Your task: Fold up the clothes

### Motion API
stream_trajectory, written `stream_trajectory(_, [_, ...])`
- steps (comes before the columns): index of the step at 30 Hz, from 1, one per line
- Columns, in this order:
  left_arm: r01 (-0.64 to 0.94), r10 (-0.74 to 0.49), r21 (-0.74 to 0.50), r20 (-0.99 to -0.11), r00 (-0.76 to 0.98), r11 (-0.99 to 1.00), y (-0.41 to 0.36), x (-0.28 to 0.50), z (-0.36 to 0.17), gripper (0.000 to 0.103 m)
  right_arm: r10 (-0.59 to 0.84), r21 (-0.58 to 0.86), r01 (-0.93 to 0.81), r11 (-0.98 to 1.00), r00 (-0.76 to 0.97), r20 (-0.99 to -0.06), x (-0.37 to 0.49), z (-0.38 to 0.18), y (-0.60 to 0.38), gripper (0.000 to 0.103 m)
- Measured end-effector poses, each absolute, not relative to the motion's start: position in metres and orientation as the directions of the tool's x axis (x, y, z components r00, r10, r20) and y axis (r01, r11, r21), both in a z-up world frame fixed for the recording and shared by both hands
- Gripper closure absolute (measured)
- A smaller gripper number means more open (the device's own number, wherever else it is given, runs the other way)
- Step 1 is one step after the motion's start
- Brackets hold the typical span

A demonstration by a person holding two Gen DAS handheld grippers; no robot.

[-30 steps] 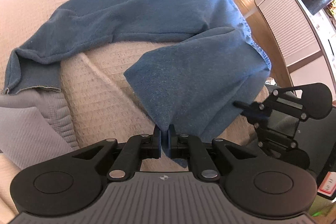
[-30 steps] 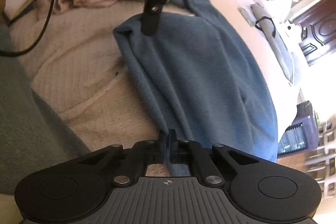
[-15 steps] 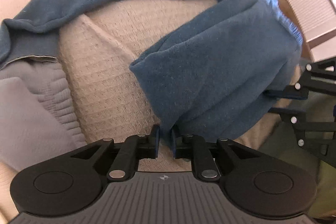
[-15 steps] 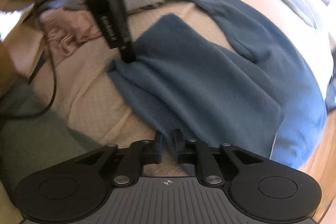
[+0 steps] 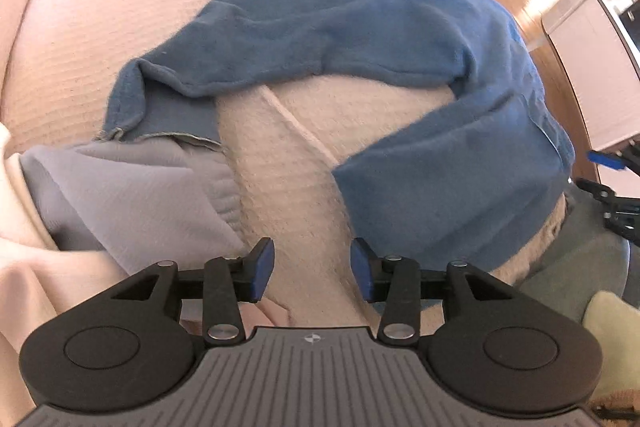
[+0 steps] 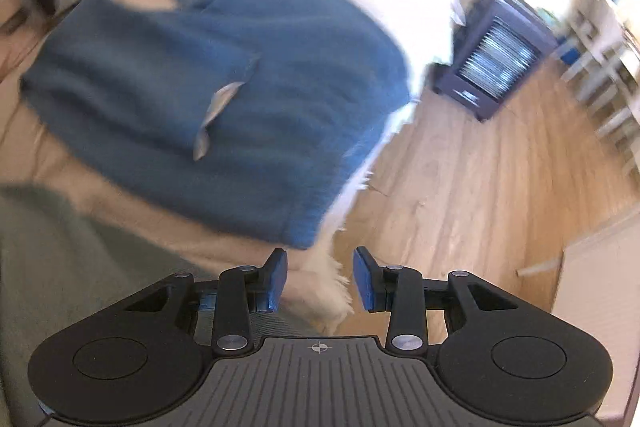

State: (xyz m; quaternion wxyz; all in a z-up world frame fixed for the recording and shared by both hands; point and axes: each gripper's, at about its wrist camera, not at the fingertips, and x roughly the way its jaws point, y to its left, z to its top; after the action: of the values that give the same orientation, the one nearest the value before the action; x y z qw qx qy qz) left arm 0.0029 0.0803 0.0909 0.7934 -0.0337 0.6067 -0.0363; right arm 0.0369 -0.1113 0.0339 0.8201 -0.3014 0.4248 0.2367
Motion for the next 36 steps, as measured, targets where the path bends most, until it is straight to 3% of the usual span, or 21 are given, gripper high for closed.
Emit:
stream_trajectory(4, [0.057,-0.133,-0.123,-0.960,0.248,0.991,0.056,-0.001,0.081,0.063,0.125,-0.380,-0.691,0.615,0.561,-0.818,0.034,0.023,-0.091,0.066])
stream_trajectory(8, [0.073,-0.138,-0.125,-0.965,0.222,0.990,0.041,0.000,0.072,0.061,0.124,-0.374,-0.741,0.558,0.520,-0.845,0.039,0.014,-0.084,0.066])
stream_trajectory(11, [0.079,-0.139,-0.125,-0.970,0.200,0.989,0.031,0.001,0.064,0.059,0.125,-0.377,-0.759,0.531,0.510,-0.851,0.040,0.009,-0.082,0.057])
stream_trajectory(14, [0.089,-0.129,-0.114,-0.974,0.186,0.989,0.022,0.003,0.059,0.058,0.130,-0.383,-0.773,0.505,0.507,-0.852,0.042,0.002,-0.080,0.056])
stream_trajectory(17, [0.115,-0.127,-0.106,-0.973,0.193,0.988,0.014,0.006,0.060,0.056,0.132,-0.363,-0.773,0.521,0.493,-0.860,0.044,0.001,-0.081,0.065])
stream_trajectory(18, [0.128,-0.127,-0.102,-0.972,0.197,0.986,0.012,0.007,0.061,0.054,0.130,-0.352,-0.765,0.538,0.489,-0.863,0.045,0.003,-0.081,0.081])
stream_trajectory(21, [0.144,-0.120,-0.093,-0.973,0.196,0.985,0.010,0.009,0.061,0.054,0.128,-0.329,-0.740,0.586,0.485,-0.865,0.047,0.011,-0.082,0.085])
stream_trajectory(30, [0.142,-0.111,-0.087,-0.979,0.171,0.986,0.017,0.014,0.044,0.048,0.113,-0.255,-0.710,0.656,0.426,-0.898,0.061,0.032,-0.109,0.086])
stream_trajectory(36, [0.110,-0.148,-0.130,-0.974,0.174,0.985,0.032,0.008,0.047,0.046,0.088,-0.243,-0.674,0.698,0.418,-0.904,0.071,0.022,-0.109,0.077])
